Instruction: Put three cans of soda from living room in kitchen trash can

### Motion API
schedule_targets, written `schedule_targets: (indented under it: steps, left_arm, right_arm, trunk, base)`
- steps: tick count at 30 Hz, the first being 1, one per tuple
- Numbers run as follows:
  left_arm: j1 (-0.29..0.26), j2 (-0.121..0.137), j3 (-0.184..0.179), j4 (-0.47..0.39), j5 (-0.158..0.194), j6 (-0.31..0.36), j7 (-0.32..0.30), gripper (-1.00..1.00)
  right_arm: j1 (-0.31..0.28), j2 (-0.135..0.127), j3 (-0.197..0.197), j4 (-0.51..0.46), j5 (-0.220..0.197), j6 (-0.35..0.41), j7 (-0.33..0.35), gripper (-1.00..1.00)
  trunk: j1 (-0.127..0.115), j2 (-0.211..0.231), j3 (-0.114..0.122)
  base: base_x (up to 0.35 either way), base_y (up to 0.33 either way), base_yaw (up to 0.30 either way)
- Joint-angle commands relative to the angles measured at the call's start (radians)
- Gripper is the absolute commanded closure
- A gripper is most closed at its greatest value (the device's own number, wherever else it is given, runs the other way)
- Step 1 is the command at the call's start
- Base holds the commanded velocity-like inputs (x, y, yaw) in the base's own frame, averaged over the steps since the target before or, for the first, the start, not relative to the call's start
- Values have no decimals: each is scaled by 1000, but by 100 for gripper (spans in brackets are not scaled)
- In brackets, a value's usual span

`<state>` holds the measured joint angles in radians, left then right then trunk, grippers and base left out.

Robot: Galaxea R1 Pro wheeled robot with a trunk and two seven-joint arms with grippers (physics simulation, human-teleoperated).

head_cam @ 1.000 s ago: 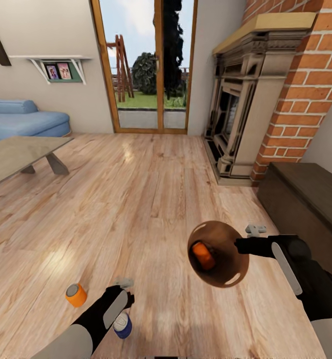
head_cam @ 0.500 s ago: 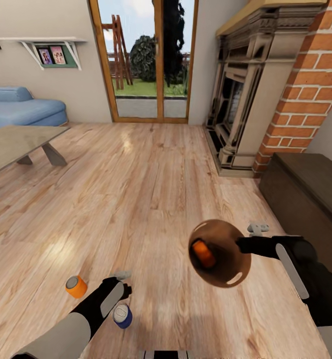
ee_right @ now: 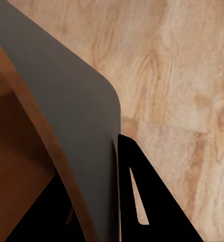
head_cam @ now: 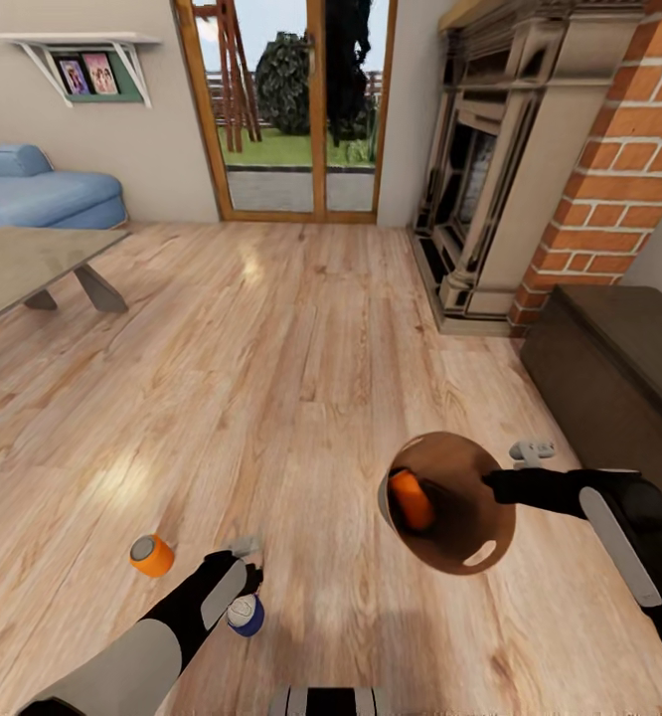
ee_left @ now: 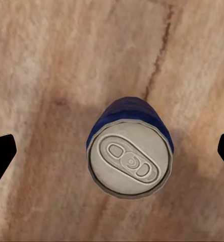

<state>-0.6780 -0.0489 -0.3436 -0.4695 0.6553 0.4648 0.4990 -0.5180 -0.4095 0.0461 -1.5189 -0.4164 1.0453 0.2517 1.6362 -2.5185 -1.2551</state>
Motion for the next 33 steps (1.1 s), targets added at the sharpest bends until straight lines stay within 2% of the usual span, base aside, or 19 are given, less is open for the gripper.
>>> schedule_targets:
  steps: [1, 4, 10, 33]
  left_arm:
    - [-1, 1, 0, 0, 0, 0, 0, -100]
    - [-7, 4, 1, 0, 0, 0, -12, -100]
    - [-62, -6, 0, 40, 1, 0, -40, -100]
    - [-69, -10, -2, 52, 1, 0, -43, -100]
  right_arm:
    - [-1, 0, 0, -2, -25, 2, 4, 100]
    - [2, -1, 0, -5, -26, 2, 4, 100]
    - [5, -1, 1, -15, -27, 2, 4, 100]
    - [6, 0, 3, -17, -26, 2, 4, 100]
  trunk:
    - [0, 0, -4]
    - [2, -1, -15]
    - [4, -2, -39]
    - [15, -8, -128]
  base:
    - [0, 0, 0]
    - [0, 0, 0]
    - [0, 0, 0]
    - [0, 0, 0]
